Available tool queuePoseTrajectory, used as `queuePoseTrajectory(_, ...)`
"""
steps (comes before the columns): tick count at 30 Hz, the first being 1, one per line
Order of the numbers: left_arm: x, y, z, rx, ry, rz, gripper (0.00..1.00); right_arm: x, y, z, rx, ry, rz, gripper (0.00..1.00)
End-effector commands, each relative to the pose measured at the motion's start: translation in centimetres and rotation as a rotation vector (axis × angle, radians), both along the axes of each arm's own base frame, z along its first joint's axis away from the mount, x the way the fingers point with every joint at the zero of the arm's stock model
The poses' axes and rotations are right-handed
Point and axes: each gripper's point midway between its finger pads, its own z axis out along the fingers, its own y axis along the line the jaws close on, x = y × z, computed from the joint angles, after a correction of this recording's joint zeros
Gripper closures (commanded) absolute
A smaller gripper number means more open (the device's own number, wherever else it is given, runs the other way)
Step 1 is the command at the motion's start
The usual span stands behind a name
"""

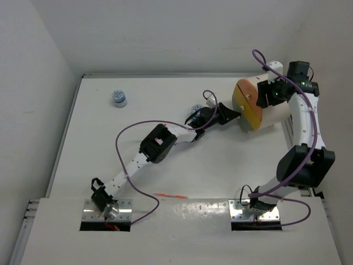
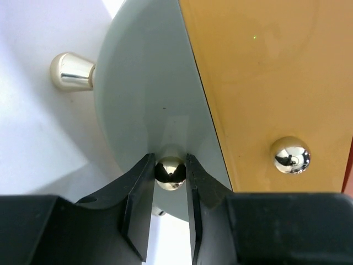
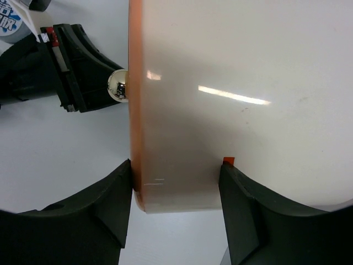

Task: Sort the stationery into containers
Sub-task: Close the drawer in the storage box, then open the drawer in the storage box.

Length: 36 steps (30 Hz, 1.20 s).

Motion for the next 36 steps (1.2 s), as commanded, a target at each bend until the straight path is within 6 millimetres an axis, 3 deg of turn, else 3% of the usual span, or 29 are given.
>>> queuePoseTrajectory(1, -0.1, -1.3, 5.2, -0.082, -0.124, 0.008, 0.7, -18.8, 8.9, -8.3, 0.424, 1.034, -0.008, 0.85)
queuePoseTrajectory(6, -1.4, -2.2, 4.3, -0.05, -0.173, -0.03, 0.57, -18.9, 8.9, -8.1, 0.428, 1.039, -0.004, 0.86)
queuePoseTrajectory(8, -1.7, -1.7, 5.7, -0.076, -0.185, -0.027, 0.52, -18.7, 8.9, -8.0, 0.425, 1.032, -0.006, 0.85)
queuePoseTrajectory(9, -1.7, -0.9, 4.0, -0.05, -0.156, -0.02, 0.52, -18.7, 8.9, -7.9, 0.425, 1.031, -0.007, 0.86)
queuePoseTrajectory(10, -1.9, -0.3, 4.3, -0.052, -0.16, -0.019, 0.51, -18.6, 8.8, -8.0, 0.421, 1.02, -0.007, 0.86)
queuePoseTrajectory(11, -1.9, 0.5, 7.4, -0.091, -0.198, -0.008, 0.51, -18.5, 8.8, -8.0, 0.416, 1.014, -0.017, 0.86)
queuePoseTrajectory(12, -1.8, 1.9, 5.9, -0.055, -0.18, -0.007, 0.51, -18.5, 8.7, -8.1, 0.41, 1.015, -0.02, 0.86)
queuePoseTrajectory(13, -2.0, 2.8, 8.5, -0.062, -0.228, -0.007, 0.53, -18.3, 8.6, -8.2, 0.405, 1.003, -0.025, 0.86)
queuePoseTrajectory(14, -1.4, 4.2, 7.7, -0.028, -0.204, -0.005, 0.54, -18.2, 8.6, -8.3, 0.407, 1.005, -0.034, 0.85)
queuePoseTrajectory(15, -2.0, 4.5, 8.3, -0.021, -0.209, -0.044, 0.54, -18.2, 8.6, -8.3, 0.404, 0.998, -0.036, 0.85)
queuePoseTrajectory(16, -2.2, 5.2, 10.5, -0.029, -0.219, -0.061, 0.55, -18.0, 8.6, -8.4, 0.405, 0.991, -0.039, 0.85)
queuePoseTrajectory(18, -2.6, 5.9, 9.8, 0.032, -0.17, -0.126, 0.55, -17.8, 8.6, -8.3, 0.405, 0.989, -0.051, 0.84)
queuePoseTrajectory(19, -2.8, 6.2, 11.2, 0.046, -0.187, -0.135, 0.54, -17.6, 8.5, -8.4, 0.404, 0.981, -0.054, 0.84)
queuePoseTrajectory(20, -3.0, 6.6, 10.6, 0.077, -0.163, -0.148, 0.54, -17.5, 8.5, -8.3, 0.4, 0.976, -0.059, 0.81)
queuePoseTrajectory(22, -3.2, 7.3, 12.3, 0.08, -0.176, -0.144, 0.49, -17.3, 8.3, -8.3, 0.385, 0.956, -0.066, 0.76)
queuePoseTrajectory(26, -2.3, 7.8, 12.2, 0.101, -0.13, -0.115, 0.4, -16.5, 7.5, -8.3, 0.34, 0.921, -0.107, 0.65)
queuePoseTrajectory(30, -1.5, 7.2, 10.5, 0.125, -0.094, -0.121, 0.4, -15.3, 6.7, -7.8, 0.295, 0.87, -0.138, 0.65)
queuePoseTrajectory(36, -1.2, 6.2, 9.9, 0.142, -0.092, -0.131, 0.42, -13.4, 5.0, -6.3, 0.206, 0.796, -0.174, 0.64)
